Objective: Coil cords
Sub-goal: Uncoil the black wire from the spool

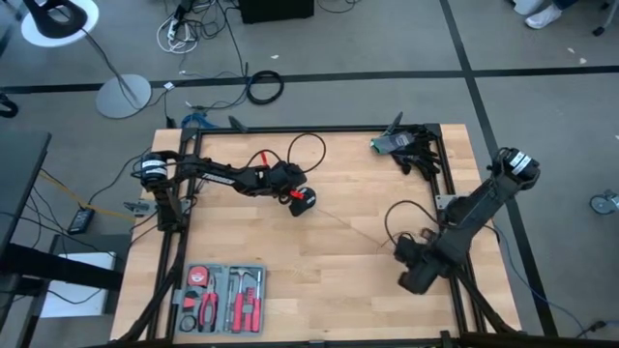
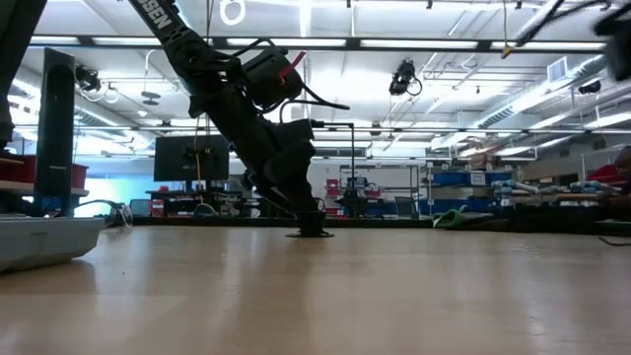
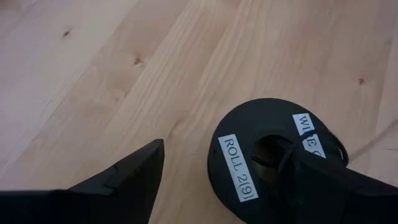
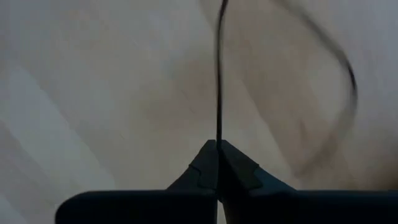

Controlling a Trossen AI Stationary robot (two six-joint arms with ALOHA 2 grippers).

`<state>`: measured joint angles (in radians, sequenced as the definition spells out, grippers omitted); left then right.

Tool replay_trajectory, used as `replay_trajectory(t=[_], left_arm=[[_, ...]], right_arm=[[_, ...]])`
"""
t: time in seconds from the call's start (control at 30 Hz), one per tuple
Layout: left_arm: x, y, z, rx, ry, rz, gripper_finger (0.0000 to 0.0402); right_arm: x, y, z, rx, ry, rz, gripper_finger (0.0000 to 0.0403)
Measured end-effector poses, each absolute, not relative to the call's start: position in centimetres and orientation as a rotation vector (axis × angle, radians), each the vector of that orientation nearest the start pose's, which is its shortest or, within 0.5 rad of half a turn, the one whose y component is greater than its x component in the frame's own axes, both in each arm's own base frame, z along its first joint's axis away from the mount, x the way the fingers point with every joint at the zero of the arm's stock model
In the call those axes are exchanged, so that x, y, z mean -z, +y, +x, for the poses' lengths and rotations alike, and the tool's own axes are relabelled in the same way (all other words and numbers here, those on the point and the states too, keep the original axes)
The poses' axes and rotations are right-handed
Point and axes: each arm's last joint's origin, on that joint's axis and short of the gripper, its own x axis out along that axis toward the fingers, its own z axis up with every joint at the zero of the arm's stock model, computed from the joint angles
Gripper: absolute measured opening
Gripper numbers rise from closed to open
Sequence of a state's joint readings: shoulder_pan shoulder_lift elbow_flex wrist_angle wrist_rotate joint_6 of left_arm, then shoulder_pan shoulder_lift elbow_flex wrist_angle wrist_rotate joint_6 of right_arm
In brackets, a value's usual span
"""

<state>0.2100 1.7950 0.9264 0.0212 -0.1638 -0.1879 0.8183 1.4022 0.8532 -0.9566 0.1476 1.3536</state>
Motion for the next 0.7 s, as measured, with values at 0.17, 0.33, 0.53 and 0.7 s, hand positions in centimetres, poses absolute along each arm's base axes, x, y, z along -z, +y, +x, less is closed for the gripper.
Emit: replay_trajectory(t=[0.17,0.33,0.53,0.7], left_arm=[[-14.0,7.6,33.9,-0.415,0.812,-0.203,0.0300],[-14.0,7.6,33.8,-0.412,0.815,-0.204,0.0300],[-14.1,7.7,33.8,-0.412,0.815,-0.206,0.0300],[-14.7,7.6,34.3,-0.355,0.847,-0.227,0.0300]], right_arm=[[-19.0,16.7,13.2,0.515,1.519,0.444,0.0000],[-19.0,16.9,12.6,0.593,1.395,0.442,0.0001],[-19.3,16.8,14.2,0.566,1.026,0.392,0.0027],[-19.4,16.5,15.2,0.558,0.959,0.387,0.0052]])
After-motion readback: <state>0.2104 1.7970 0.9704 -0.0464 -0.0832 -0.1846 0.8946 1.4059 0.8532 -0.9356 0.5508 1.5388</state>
